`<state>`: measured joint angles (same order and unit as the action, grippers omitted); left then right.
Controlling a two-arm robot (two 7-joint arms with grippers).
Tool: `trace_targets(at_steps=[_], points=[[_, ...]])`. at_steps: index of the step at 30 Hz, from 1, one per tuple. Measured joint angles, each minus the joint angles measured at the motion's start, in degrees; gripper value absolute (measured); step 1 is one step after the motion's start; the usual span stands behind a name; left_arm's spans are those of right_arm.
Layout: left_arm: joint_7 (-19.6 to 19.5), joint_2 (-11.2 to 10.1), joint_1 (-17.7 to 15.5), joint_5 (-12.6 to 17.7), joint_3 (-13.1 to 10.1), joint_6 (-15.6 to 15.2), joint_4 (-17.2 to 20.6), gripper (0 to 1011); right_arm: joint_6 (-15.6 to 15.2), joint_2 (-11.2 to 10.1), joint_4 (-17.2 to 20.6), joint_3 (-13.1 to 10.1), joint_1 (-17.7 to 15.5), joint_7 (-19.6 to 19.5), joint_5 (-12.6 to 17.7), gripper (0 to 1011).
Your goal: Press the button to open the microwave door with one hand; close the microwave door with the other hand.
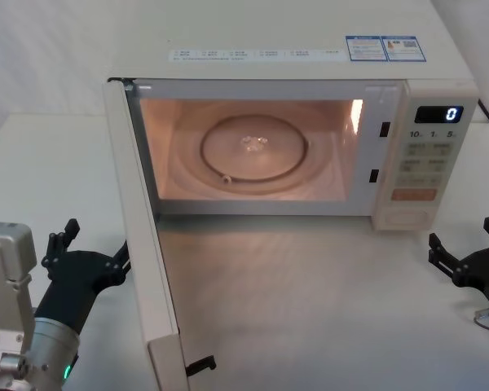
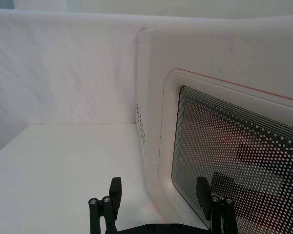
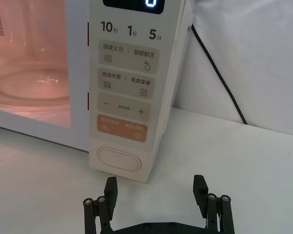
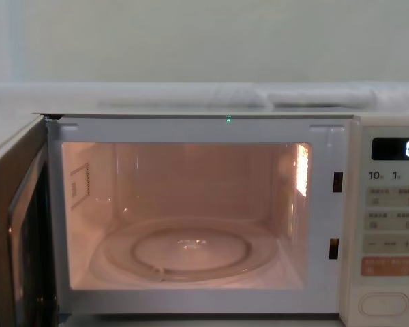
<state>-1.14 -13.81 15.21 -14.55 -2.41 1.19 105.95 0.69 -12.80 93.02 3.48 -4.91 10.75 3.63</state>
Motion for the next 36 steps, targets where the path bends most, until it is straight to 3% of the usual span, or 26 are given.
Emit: trace_targets(at_steps=[18, 26, 36], points=[[0.0, 0.0, 0.0, 0.0, 0.0, 0.0, 0.0, 989, 0.0, 0.0, 0.0, 0.0, 0.0, 0.0, 0.0, 1002], [0.0, 0.0, 0.0, 0.0, 0.0, 0.0, 0.0, 818, 0.0, 0.0, 0.0, 0.0, 0.0, 0.0, 0.0, 1002], [0.0, 0.0, 0.0, 0.0, 0.0, 0.0, 0.0, 479, 0.0, 0.0, 0.0, 0.0, 0.0, 0.0, 0.0, 1002]])
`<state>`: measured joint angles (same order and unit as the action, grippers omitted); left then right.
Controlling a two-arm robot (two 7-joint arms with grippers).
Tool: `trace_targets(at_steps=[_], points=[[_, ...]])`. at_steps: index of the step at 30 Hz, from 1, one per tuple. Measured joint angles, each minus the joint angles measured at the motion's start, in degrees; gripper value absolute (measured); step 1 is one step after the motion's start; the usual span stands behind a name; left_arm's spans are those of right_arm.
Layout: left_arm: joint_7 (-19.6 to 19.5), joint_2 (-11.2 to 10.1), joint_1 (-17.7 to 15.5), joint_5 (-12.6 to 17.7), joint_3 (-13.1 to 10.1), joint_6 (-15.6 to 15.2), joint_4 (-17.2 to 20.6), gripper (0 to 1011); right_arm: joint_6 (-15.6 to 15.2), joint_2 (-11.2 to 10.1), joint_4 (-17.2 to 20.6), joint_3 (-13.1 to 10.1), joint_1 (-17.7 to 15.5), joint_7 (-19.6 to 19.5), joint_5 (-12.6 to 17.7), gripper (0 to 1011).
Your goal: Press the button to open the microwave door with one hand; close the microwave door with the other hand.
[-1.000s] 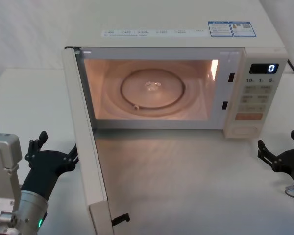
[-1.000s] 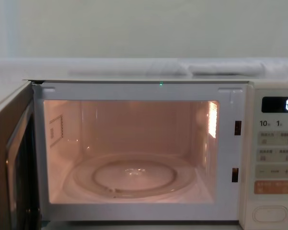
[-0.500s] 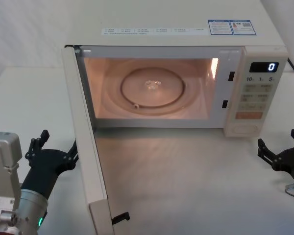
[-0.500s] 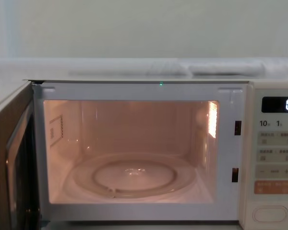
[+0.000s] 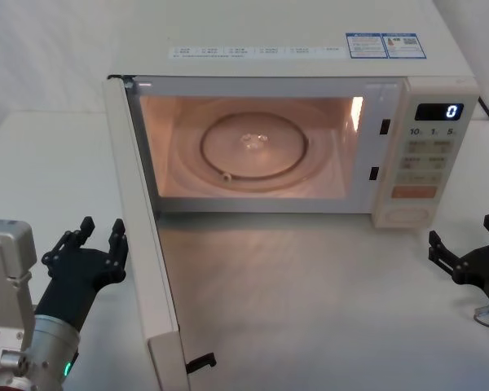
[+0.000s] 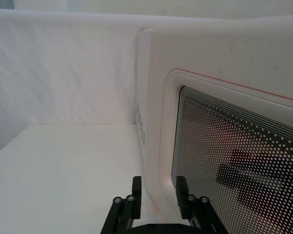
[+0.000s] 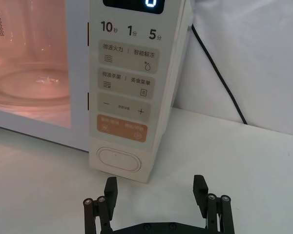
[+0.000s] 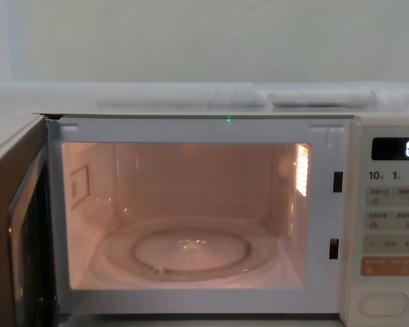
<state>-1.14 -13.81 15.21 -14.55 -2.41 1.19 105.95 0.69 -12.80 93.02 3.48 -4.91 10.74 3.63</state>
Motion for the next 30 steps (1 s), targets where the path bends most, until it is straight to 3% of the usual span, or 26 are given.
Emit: trace_targets(at_steps=[15, 30], points=[[0.0, 0.0, 0.0, 0.0, 0.0, 0.0, 0.0, 5, 0.0, 0.0, 0.0, 0.0, 0.0, 0.0, 0.0, 1002], [0.0, 0.0, 0.0, 0.0, 0.0, 0.0, 0.0, 0, 0.0, 0.0, 0.0, 0.0, 0.0, 0.0, 0.0, 1002]])
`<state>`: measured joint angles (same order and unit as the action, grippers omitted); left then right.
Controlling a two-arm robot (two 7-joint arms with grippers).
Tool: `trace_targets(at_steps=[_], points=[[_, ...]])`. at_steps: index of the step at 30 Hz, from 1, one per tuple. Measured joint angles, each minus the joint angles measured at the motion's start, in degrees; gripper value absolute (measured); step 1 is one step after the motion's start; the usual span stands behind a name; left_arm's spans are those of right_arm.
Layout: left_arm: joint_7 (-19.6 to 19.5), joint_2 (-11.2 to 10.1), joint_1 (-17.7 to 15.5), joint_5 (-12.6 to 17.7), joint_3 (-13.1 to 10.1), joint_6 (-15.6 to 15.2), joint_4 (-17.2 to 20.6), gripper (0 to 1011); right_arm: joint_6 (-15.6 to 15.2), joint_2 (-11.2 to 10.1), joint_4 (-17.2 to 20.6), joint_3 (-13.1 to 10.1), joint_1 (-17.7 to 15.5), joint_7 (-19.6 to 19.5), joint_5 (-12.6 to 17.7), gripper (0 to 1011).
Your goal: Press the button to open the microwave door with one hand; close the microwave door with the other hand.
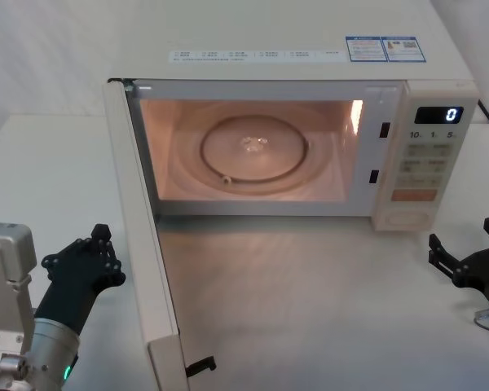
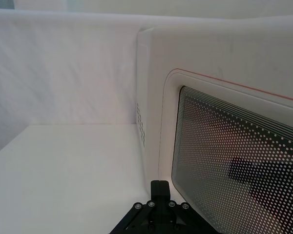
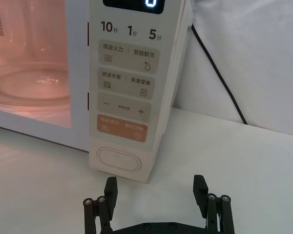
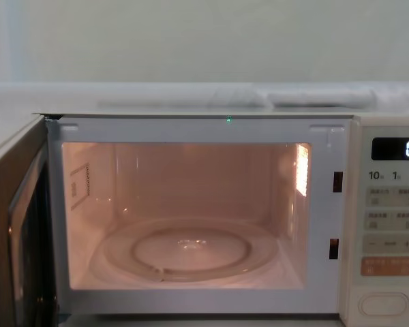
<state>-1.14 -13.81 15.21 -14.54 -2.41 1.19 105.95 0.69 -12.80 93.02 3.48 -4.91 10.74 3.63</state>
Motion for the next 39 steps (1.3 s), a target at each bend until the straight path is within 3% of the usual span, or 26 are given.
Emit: trace_targets(at_steps=[9, 19, 28, 35, 39], points=[[-1.6, 0.0, 0.9, -0.1, 1.0, -0.1, 1.2, 0, 0.0, 0.0, 0.0, 0.0, 0.0, 0.0, 0.0, 1002], [-7.3, -1.8, 4.6, -3.1, 4.3, -1.5, 6.5, 0, 0.0, 0.0, 0.0, 0.0, 0.0, 0.0, 0.0, 1002], [-11.5, -4.8, 8.2, -7.1, 8.4, -3.1, 11.2, 0, 0.0, 0.0, 0.0, 0.0, 0.0, 0.0, 0.0, 1002], [-14.5, -6.7, 9.9, -12.9, 11.8, -3.1, 13.6, 0, 0.0, 0.0, 0.0, 0.0, 0.0, 0.0, 0.0, 1002], [-15.6, -7.0, 10.1, -15.4, 12.6, -2.9, 14.4, 0, 0.0, 0.0, 0.0, 0.0, 0.0, 0.0, 0.0, 1002]])
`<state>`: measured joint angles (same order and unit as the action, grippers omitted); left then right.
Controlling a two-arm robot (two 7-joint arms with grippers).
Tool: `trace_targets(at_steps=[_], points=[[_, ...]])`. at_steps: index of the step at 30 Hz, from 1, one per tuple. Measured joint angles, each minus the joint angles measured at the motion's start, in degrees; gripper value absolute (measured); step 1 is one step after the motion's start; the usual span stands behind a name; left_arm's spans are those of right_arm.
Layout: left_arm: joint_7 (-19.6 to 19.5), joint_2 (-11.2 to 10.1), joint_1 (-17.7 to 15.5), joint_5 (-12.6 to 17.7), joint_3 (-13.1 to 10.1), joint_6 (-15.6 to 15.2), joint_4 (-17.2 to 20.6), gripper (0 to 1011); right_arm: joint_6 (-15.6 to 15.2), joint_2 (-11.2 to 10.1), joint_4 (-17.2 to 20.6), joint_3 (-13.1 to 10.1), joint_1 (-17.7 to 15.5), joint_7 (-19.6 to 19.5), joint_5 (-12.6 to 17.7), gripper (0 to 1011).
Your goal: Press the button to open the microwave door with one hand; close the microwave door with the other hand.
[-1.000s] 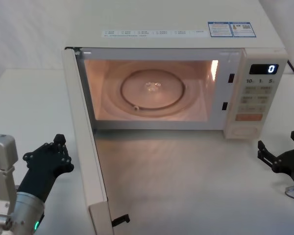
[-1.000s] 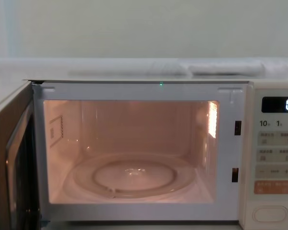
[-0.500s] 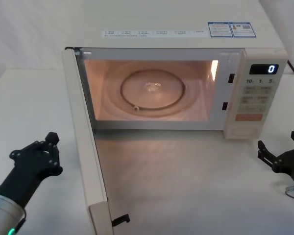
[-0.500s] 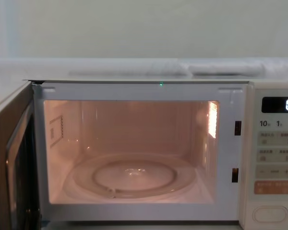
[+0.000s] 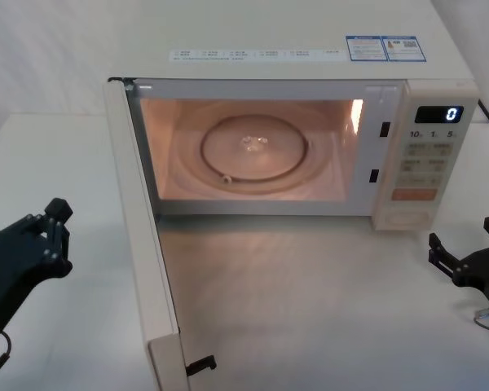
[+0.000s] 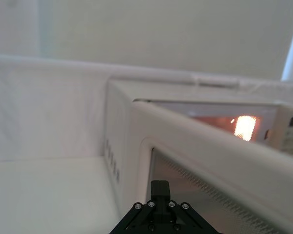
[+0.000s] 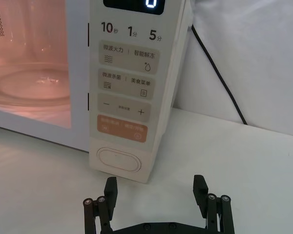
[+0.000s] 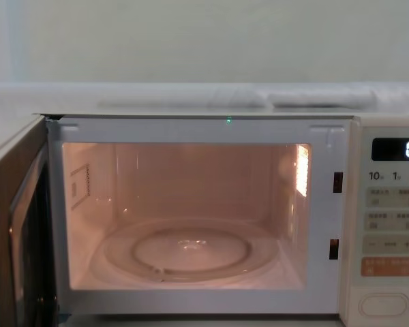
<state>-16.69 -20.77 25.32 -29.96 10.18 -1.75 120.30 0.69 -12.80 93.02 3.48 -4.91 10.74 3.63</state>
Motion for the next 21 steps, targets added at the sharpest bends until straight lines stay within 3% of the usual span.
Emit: trace_targets(at_steps=[4, 5, 8, 21], points=[[-2.6, -0.6, -0.4, -4.6, 0.0, 0.3, 0.8, 0, 0.0, 0.0, 0.0, 0.0, 0.0, 0.0, 0.0, 1002], [-2.6, -0.6, -0.4, -4.6, 0.0, 0.3, 0.8, 0, 0.0, 0.0, 0.0, 0.0, 0.0, 0.0, 0.0, 1002], [-4.4, -1.1, -1.5, -7.5, -1.4, 0.1, 0.7, 0, 0.0, 0.0, 0.0, 0.0, 0.0, 0.0, 0.0, 1002], [-5.5, -3.6, -5.0, -7.8, -8.2, -1.5, -0.7, 0, 0.0, 0.0, 0.0, 0.0, 0.0, 0.0, 0.0, 1002]])
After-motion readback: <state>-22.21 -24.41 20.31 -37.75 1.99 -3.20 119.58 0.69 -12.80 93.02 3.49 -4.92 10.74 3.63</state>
